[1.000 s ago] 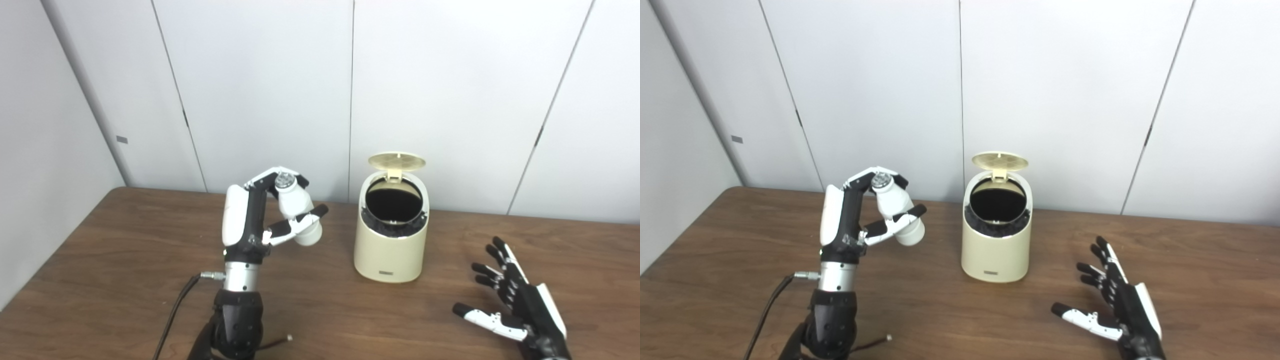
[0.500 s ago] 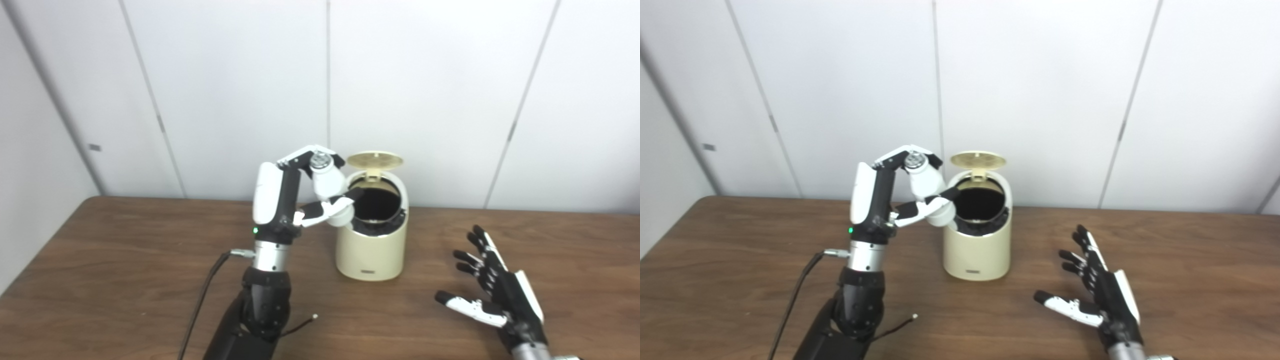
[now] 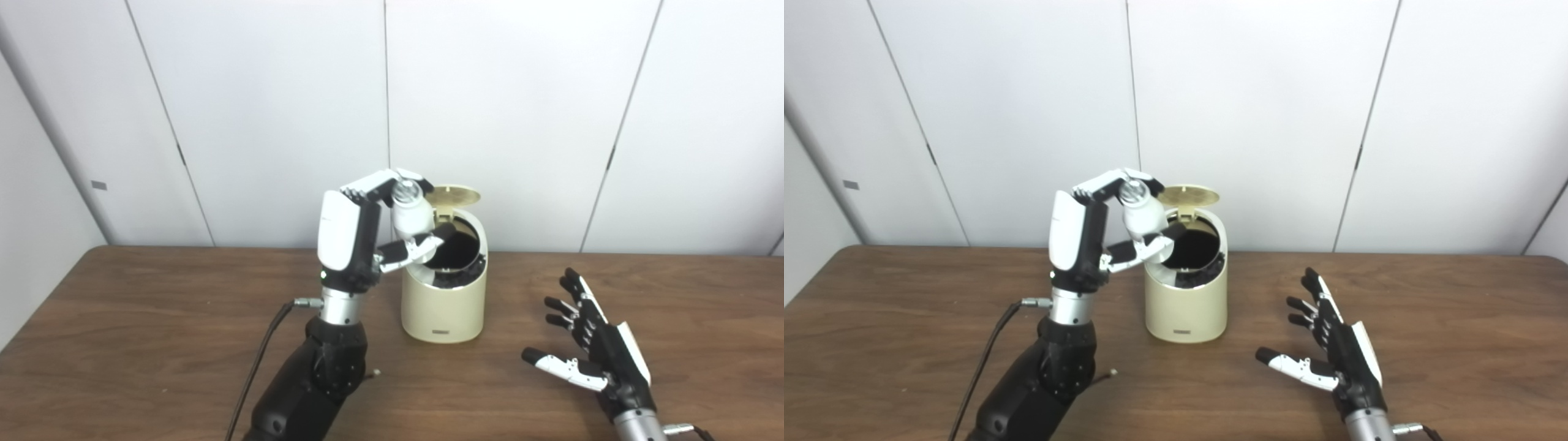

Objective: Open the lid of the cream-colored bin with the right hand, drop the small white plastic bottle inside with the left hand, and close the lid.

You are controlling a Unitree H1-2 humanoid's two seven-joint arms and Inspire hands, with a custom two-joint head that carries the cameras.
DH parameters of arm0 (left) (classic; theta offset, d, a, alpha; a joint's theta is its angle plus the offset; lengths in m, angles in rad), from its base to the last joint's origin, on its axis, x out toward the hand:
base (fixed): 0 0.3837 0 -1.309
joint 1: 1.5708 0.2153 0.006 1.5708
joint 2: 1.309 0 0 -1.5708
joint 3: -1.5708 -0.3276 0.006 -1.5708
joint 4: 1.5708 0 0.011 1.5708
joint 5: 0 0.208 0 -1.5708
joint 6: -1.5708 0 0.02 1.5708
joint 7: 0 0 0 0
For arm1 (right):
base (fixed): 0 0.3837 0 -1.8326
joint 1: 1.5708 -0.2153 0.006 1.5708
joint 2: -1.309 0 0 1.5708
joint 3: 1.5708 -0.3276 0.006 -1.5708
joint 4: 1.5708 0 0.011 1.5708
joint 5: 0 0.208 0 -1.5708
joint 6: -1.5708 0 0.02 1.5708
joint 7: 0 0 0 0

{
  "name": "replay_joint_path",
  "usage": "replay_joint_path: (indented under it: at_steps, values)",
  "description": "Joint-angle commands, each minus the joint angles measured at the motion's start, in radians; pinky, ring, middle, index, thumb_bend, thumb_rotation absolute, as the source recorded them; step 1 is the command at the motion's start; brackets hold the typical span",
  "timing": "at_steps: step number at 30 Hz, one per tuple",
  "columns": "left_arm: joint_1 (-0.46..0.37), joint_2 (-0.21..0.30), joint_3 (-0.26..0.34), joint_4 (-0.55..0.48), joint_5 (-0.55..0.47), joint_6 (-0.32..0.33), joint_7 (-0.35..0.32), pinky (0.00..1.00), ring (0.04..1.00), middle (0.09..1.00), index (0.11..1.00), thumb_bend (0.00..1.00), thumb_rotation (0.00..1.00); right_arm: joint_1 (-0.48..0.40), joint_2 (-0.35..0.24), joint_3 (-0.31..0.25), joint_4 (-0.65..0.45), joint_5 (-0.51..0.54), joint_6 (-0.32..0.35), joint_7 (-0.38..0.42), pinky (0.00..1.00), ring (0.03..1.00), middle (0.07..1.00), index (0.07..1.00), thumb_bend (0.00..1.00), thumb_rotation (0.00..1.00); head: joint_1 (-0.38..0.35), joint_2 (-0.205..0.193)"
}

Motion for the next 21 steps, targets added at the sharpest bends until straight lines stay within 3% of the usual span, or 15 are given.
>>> replay_joint_path:
  at_steps: [1,7,13,21]
  values:
    - [-0.083,0.027,-0.041,0.017,0.011,-0.018,0.117,0.37,0.411,0.512,0.523,0.50,0.00,0.014,0.016,0.007,-0.001,0.004,-0.032,-0.008,0.78,0.850,0.963,0.966,0.77,0.25,0.000,-0.001]
    - [-0.143,0.050,-0.148,0.108,0.013,-0.018,0.268,0.38,0.415,0.509,0.518,0.50,0.00,0.014,0.015,0.005,0.002,0.002,-0.034,-0.012,0.77,0.842,0.965,0.961,0.78,0.25,-0.006,0.002]
    - [-0.193,0.053,-0.232,0.212,0.013,-0.018,0.369,0.39,0.422,0.504,0.510,0.50,0.00,0.019,0.017,0.005,-0.002,0.006,-0.039,-0.012,0.79,0.844,0.966,0.958,0.78,0.25,-0.018,0.005]
    - [-0.223,0.042,-0.304,0.313,-0.055,-0.018,0.388,0.37,0.419,0.508,0.514,0.50,0.00,0.030,0.021,0.004,-0.028,-0.001,-0.027,-0.016,0.78,0.849,0.966,0.965,0.77,0.27,-0.025,0.016]
